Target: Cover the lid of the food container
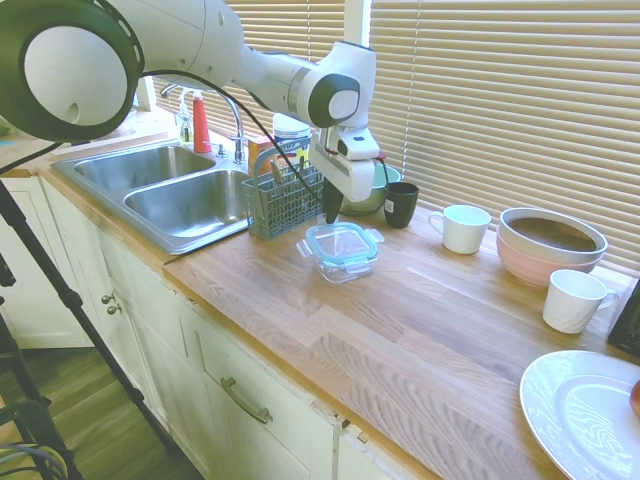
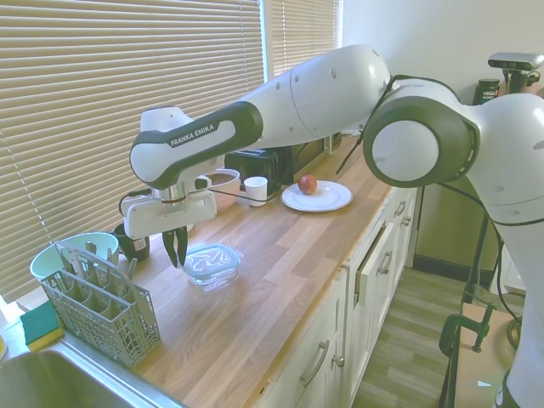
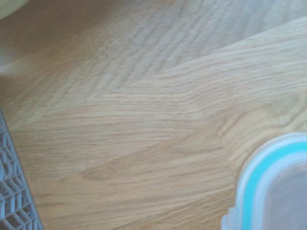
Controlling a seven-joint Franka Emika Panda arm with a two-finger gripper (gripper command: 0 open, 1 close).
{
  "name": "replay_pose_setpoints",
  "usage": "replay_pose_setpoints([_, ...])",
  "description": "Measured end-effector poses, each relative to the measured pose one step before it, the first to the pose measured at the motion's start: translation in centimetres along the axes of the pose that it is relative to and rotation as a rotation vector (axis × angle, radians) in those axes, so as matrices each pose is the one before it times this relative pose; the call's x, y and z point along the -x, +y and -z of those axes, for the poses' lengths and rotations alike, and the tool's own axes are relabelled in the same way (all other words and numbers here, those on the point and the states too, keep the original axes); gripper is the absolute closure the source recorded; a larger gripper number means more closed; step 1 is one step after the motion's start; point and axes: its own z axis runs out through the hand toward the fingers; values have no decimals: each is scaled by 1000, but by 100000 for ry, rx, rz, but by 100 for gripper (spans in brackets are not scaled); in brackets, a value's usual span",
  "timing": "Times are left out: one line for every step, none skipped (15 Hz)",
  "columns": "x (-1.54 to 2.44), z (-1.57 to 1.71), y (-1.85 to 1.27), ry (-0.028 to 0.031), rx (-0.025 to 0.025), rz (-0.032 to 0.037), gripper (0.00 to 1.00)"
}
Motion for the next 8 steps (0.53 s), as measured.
replay_pose_setpoints([-46,-112,-29,245,171,-593,0])
replay_pose_setpoints([-40,-143,-11,150,174,-532,0])
replay_pose_setpoints([-66,-104,5,121,145,-369,0])
replay_pose_setpoints([-106,-105,6,62,59,-326,0])
replay_pose_setpoints([-124,-69,12,66,-44,-384,0])
replay_pose_setpoints([-125,7,30,78,-19,-347,0])
replay_pose_setpoints([-168,46,45,153,-20,-304,0])
replay_pose_setpoints([-231,1,76,151,65,-391,0])
